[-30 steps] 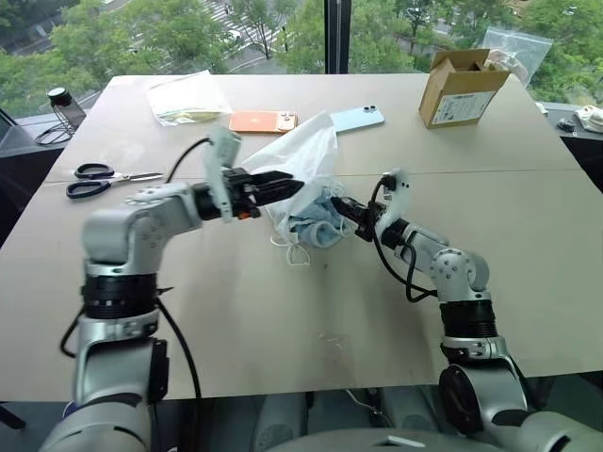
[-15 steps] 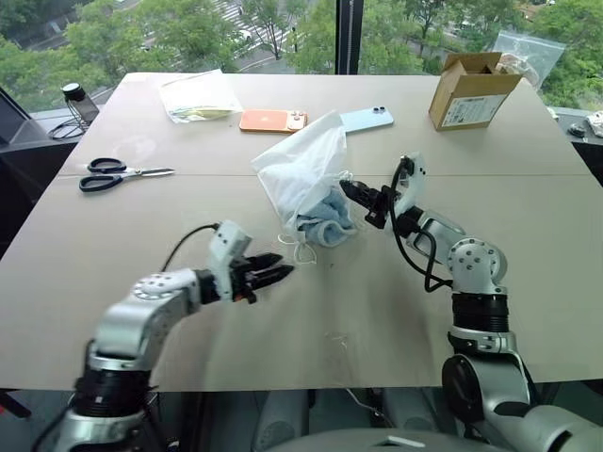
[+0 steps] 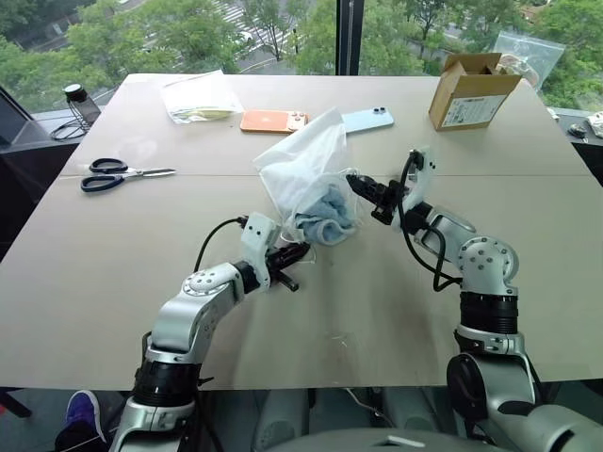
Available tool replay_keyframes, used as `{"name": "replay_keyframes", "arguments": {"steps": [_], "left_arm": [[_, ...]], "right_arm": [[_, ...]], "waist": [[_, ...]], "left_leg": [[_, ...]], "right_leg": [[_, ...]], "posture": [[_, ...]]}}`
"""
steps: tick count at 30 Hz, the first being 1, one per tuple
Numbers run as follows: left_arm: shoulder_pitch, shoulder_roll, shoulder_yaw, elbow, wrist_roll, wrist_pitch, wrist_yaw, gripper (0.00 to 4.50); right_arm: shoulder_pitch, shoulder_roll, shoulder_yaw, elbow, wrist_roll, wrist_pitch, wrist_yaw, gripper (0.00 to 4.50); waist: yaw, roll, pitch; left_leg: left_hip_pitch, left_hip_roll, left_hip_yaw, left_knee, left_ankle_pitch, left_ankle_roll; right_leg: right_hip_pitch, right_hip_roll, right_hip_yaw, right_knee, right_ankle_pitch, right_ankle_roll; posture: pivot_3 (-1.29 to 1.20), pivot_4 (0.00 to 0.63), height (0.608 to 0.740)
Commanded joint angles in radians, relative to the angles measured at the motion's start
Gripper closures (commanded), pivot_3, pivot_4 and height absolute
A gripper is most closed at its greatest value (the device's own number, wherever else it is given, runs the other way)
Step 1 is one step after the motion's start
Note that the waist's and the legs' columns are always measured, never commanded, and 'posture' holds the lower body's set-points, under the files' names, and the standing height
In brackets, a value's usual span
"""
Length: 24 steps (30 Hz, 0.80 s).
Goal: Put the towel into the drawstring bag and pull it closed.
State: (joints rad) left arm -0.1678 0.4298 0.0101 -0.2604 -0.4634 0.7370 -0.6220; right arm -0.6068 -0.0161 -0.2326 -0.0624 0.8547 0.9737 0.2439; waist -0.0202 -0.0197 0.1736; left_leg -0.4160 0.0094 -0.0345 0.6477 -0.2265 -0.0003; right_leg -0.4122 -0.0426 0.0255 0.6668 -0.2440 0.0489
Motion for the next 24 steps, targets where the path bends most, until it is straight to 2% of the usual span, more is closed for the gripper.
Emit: {"name": "replay_keyframes", "arguments": {"steps": [1,4,7,9,11,15,18,22,24], "left_arm": [[-0.02,0.037,0.157,-0.1,-0.232,0.136,-0.059,4.45],[-0.175,0.132,0.359,-0.061,-0.546,0.32,-0.056,4.45],[-0.407,0.294,0.515,0.146,-0.693,0.4,-0.074,4.45],[-0.539,0.387,0.543,0.294,-0.68,0.39,-0.092,4.45],[-0.606,0.461,0.511,0.389,-0.62,0.355,-0.143,4.45],[-0.572,0.544,0.337,0.428,-0.413,0.223,-0.239,4.45],[-0.547,0.539,0.307,0.428,-0.362,0.161,-0.281,4.45],[-0.594,0.506,0.298,0.496,-0.283,0.066,-0.25,4.45],[-0.619,0.497,0.295,0.492,-0.28,0.053,-0.267,4.45]], "right_arm": [[-0.059,-0.02,-0.058,-0.063,0.099,0.014,-0.007,4.5],[-0.146,-0.046,-0.122,-0.074,0.232,0.043,-0.029,4.5],[-0.29,-0.104,-0.196,-0.056,0.391,0.067,-0.092,4.5],[-0.376,-0.155,-0.233,-0.016,0.483,0.08,-0.155,4.5],[-0.435,-0.212,-0.254,0.02,0.548,0.085,-0.208,4.5],[-0.453,-0.306,-0.251,0.011,0.622,0.09,-0.271,4.5],[-0.373,-0.328,-0.231,-0.041,0.665,0.09,-0.351,4.5],[-0.269,-0.348,-0.234,-0.143,0.778,0.039,-0.468,4.5],[-0.26,-0.399,-0.211,-0.183,0.785,0.044,-0.478,4.5]], "waist": [[-0.001,0.0,0.001],[-0.003,0.0,0.006],[-0.007,0.0,0.009],[-0.017,0.0,0.009],[-0.022,0.0,0.008],[-0.023,0.001,0.008],[-0.022,0.0,0.008],[-0.02,-0.001,0.008],[-0.021,0.0,0.009]], "left_leg": [[0.0,0.0,0.0,0.0,0.0,0.0],[-0.001,0.001,-0.001,0.002,0.0,0.0],[0.0,0.001,-0.003,0.005,0.0,0.0],[0.0,0.001,-0.003,0.006,0.0,0.0],[0.001,0.001,-0.001,0.004,0.0,0.0],[0.0,0.001,0.001,-0.002,0.0,0.0],[-0.001,0.002,0.002,-0.005,0.0,0.0],[-0.007,0.002,0.002,-0.005,0.0,0.0],[-0.01,0.002,0.002,-0.004,0.0,0.0]], "right_leg": [[0.0,0.0,0.0,0.0,0.0,0.0],[-0.001,0.001,-0.001,0.001,0.0,0.0],[0.0,0.003,-0.003,0.005,0.0,0.0],[0.0,0.004,-0.003,0.005,0.0,0.0],[0.0,0.004,-0.001,0.004,0.0,0.0],[-0.001,0.003,0.0,-0.002,0.0,0.0],[-0.002,0.003,0.001,-0.005,0.0,0.0],[-0.007,0.002,0.001,-0.005,0.0,0.0],[-0.01,0.001,0.001,-0.004,0.0,0.0]], "posture": [[0.0,0.15,0.74],[0.0,0.15,0.74],[0.0,0.15,0.74],[0.0,0.15,0.74],[0.0,0.15,0.74],[0.0,0.15,0.74],[0.0,0.15,0.74],[0.0,0.15,0.74],[0.0,0.15,0.74]]}}
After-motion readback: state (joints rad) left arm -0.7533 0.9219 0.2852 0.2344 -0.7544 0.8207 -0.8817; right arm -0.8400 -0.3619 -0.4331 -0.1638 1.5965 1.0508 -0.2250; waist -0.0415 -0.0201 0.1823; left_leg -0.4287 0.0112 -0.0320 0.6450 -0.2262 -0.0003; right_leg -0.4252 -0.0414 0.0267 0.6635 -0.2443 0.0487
